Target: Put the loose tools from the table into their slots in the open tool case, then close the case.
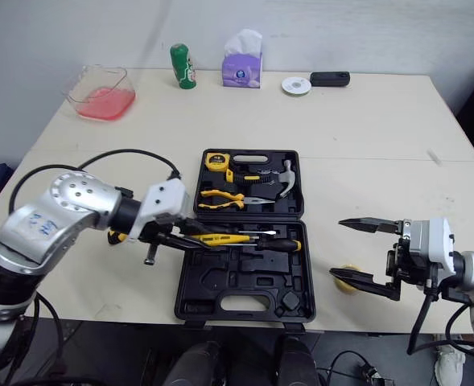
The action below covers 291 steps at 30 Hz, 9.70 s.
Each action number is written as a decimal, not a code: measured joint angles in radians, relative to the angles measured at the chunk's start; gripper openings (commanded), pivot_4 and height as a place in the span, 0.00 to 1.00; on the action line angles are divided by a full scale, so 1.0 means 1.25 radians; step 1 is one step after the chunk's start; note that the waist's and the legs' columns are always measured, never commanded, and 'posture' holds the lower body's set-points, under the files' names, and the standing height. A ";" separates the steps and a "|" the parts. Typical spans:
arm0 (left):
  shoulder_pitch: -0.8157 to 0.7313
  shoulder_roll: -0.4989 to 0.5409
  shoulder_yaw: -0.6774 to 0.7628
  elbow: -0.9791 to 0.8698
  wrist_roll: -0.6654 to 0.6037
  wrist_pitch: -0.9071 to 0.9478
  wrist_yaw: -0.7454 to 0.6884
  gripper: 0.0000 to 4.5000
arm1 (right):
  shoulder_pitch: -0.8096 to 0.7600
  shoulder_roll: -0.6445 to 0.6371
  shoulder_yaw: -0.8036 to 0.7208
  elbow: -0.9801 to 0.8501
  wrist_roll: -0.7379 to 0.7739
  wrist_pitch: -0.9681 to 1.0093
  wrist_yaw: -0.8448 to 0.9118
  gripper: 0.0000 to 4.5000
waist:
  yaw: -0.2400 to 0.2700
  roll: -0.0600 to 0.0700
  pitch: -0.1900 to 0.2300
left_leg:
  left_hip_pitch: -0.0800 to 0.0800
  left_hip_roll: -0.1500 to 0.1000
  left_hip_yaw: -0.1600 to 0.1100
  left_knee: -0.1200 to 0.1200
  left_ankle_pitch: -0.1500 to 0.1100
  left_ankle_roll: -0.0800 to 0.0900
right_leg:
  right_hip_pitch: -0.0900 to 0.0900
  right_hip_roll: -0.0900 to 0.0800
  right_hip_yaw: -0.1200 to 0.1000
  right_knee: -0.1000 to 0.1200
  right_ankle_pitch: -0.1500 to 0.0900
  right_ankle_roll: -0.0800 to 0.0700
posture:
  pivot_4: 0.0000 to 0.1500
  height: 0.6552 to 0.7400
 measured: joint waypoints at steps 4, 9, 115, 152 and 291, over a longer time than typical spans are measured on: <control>-0.039 -0.026 -0.076 0.000 0.049 0.025 0.002 0.12 | 0.001 0.001 0.000 0.001 -0.001 -0.003 0.004 1.00 | 0.003 0.000 0.000 | 0.000 0.000 0.000 0.000 0.000 0.000 | 0.000 0.000 0.000 0.000 0.000 0.000 | 1.00 1.00; -0.085 -0.083 -0.143 0.037 0.122 0.046 0.034 0.12 | 0.001 0.016 0.009 0.007 -0.005 -0.020 0.010 1.00 | 0.009 -0.001 0.000 | 0.000 0.000 0.000 0.001 0.000 0.001 | 0.000 0.000 0.000 0.000 0.000 0.000 | 1.00 1.00; 0.251 -0.244 0.059 0.247 0.175 -0.448 0.062 0.01 | 0.000 0.046 0.024 0.100 -0.041 -0.103 0.022 1.00 | 0.016 0.003 -0.005 | 0.002 0.000 0.000 0.007 -0.001 0.002 | 0.002 -0.002 0.001 0.005 0.000 0.001 | 1.00 1.00; 0.598 -0.060 0.762 0.390 0.036 -0.563 0.183 0.99 | -0.111 -0.074 -0.182 0.629 -0.198 -0.456 -0.106 1.00 | -0.012 -0.001 -0.002 | 0.010 0.002 0.010 -0.004 -0.004 0.001 | 0.001 -0.006 0.008 -0.002 0.000 0.000 | 1.00 1.00; 0.164 -0.162 -0.053 0.005 0.031 -0.096 0.094 0.28 | 0.076 0.027 -0.039 0.063 0.000 -0.125 0.034 1.00 | 0.000 -0.001 0.001 | -0.002 0.000 0.012 0.001 -0.001 0.003 | -0.010 -0.001 0.010 0.006 0.001 0.001 | 1.00 1.00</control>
